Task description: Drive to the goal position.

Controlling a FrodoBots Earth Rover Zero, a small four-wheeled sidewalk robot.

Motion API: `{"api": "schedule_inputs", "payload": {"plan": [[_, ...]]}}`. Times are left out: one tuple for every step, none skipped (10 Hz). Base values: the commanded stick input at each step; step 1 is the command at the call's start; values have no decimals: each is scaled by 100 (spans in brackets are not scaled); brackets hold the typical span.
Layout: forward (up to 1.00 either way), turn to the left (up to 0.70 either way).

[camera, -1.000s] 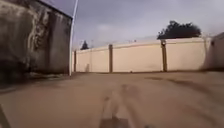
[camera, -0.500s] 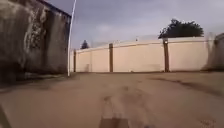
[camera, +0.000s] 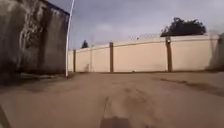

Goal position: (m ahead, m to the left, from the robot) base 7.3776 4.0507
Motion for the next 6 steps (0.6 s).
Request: {"api": "schedule_inputs", "payload": {"plan": [[70,0],[70,0],[70,0],[70,0],[70,0],[70,4]]}}
